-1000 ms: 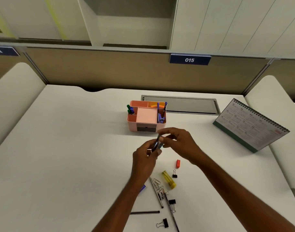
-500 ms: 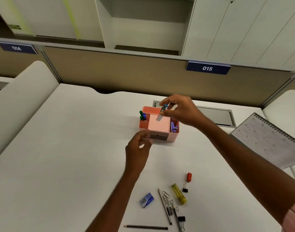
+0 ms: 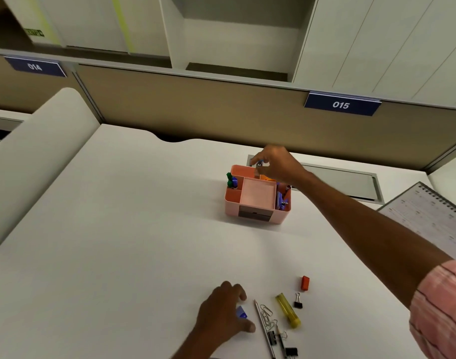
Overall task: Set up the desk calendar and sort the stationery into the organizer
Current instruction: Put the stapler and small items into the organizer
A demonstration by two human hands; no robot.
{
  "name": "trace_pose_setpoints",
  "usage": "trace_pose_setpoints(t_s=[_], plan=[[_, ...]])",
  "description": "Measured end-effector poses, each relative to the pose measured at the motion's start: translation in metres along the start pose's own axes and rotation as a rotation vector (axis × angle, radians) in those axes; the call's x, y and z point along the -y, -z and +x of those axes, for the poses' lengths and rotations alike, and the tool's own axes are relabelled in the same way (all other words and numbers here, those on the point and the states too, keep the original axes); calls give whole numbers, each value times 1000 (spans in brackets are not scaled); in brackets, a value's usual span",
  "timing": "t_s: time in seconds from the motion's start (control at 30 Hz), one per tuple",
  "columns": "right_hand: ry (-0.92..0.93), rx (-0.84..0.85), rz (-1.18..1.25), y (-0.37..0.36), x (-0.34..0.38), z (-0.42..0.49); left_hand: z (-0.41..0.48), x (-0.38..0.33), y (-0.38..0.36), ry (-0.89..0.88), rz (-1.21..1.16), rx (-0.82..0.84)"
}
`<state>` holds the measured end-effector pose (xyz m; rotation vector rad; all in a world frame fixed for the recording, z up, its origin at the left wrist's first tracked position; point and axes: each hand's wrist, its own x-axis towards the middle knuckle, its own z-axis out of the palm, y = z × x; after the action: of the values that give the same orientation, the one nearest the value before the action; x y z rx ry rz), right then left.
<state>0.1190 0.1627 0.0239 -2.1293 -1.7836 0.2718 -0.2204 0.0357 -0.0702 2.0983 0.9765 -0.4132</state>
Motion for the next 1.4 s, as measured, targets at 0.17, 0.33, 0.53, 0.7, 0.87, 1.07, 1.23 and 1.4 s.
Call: trace_pose_setpoints(t_s=[0.17,0.33,0.53,0.7,0.87,1.07,1.23,1.4], plan=[[0,107,-168,-14,-7,6,2,-1,-10,-10,63,39],[49,187,-323,-18,-9,11,3,2,-20,-57,54,-20],[35,299,-470,-23,-9,18,4,7,-25,-103,26,-88],[-3,416,-492,-24,-10,19,6,9,-27,-126,15,-121],[-44,442,-443,-25,-11,15,10,11,-28,-128,15,-128],[-57,377,-374,-21,-11,8,14,13,-31,-115,-6,-146],[-31,226,-289,-13,-3,-9,17,15,-34,-114,-96,-162],[18,132,-244,-3,13,-33,20,17,-34,-88,-271,-165]])
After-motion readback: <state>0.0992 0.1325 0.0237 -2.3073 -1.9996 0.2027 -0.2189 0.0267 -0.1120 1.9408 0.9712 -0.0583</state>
